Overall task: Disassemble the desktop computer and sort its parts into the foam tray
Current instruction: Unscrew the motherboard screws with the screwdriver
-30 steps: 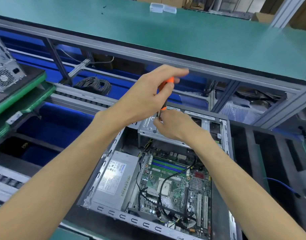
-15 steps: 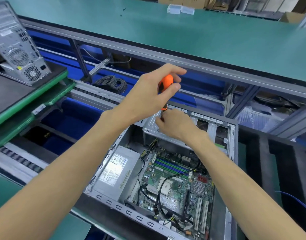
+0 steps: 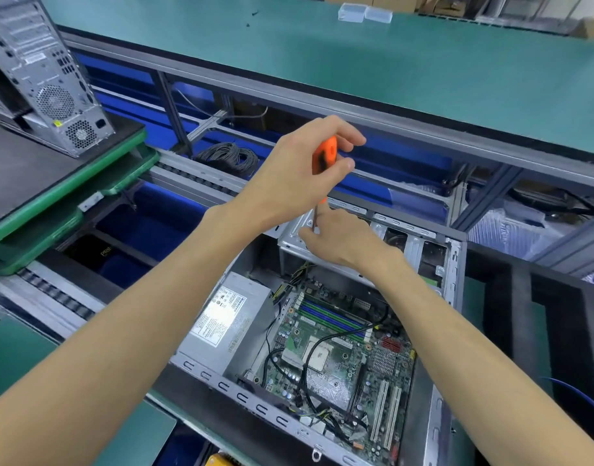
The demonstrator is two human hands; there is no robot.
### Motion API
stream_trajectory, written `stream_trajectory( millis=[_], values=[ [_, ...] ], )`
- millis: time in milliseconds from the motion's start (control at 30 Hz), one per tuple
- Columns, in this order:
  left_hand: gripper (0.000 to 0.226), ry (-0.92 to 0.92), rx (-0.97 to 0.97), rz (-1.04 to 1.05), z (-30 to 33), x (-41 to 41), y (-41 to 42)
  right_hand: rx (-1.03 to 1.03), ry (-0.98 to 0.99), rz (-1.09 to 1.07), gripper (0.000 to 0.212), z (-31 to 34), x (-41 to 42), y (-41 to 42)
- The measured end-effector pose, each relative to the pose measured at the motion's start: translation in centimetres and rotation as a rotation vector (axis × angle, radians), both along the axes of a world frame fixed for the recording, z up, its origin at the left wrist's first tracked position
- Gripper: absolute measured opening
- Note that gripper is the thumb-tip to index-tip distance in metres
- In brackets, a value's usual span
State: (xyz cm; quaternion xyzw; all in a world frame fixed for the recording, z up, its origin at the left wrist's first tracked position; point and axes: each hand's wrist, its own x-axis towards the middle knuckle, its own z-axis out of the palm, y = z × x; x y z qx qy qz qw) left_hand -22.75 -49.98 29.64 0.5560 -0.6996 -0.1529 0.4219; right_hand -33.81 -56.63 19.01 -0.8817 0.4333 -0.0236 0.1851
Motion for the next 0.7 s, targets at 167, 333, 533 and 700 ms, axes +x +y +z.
stream_trajectory(
  millis=[167, 333, 533, 700],
  values=[
    [0.037, 0.075, 0.012, -0.007, -0.5, -0.3, 0.2, -0.081, -0.206, -0.009, 0.03, -1.2, -0.7, 0.6],
    [0.023, 0.692, 0.146, 0.38, -3.6, 0.0, 1.3, -0.13, -0.277, 0.024, 0.03, -2.0, -0.6, 1.6],
    [0.027, 1.112, 0.591, 0.463, -10.3, -1.5, 6.5, -0.091, -0.295, -0.012, 0.035, -1.5, -0.2, 1.6],
    [0.032, 1.295, 0.813, 0.543, -13.7, -3.8, 5.4, -0.103, -0.29, -0.039, 0.039, -0.4, 0.4, 1.1]
  ],
)
